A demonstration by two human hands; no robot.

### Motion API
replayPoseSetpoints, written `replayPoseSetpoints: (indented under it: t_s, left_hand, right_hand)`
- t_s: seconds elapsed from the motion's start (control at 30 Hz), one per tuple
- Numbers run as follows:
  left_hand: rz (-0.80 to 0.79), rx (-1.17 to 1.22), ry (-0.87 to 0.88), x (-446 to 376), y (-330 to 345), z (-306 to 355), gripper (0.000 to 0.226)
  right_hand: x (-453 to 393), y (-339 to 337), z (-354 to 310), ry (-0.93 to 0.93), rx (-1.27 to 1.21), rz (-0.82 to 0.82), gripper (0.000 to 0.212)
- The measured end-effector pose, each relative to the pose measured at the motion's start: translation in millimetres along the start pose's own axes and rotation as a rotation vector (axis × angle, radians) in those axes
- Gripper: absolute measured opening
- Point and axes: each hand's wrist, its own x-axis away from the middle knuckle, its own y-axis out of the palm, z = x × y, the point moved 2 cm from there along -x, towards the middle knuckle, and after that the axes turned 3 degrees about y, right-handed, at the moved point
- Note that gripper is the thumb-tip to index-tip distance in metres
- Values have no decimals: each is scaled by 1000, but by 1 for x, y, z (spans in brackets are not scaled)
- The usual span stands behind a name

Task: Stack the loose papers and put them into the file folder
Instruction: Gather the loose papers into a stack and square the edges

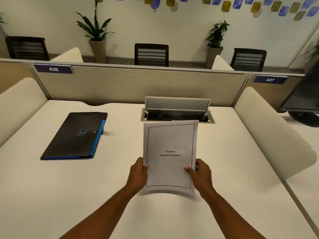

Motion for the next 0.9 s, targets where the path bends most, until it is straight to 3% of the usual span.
replayPoseSetpoints:
  t_s: [0.13,0.37,0.57,0.73,0.9]
  left_hand:
    - [1,25,-125,-2,11,3,11]
    - [-12,88,-343,-6,46,3,38]
    - [-18,99,-406,-17,75,14,31]
    - [5,91,-455,-22,100,28,30]
    - [35,15,-412,-19,116,33,32]
  right_hand:
    - [-11,-11,15,124,-28,-23,23]
    - [-27,-33,38,242,-10,-31,20]
    - [-52,-54,50,306,62,2,10]
    - [-70,-70,65,346,147,43,24]
    - [-75,-77,73,337,263,22,19]
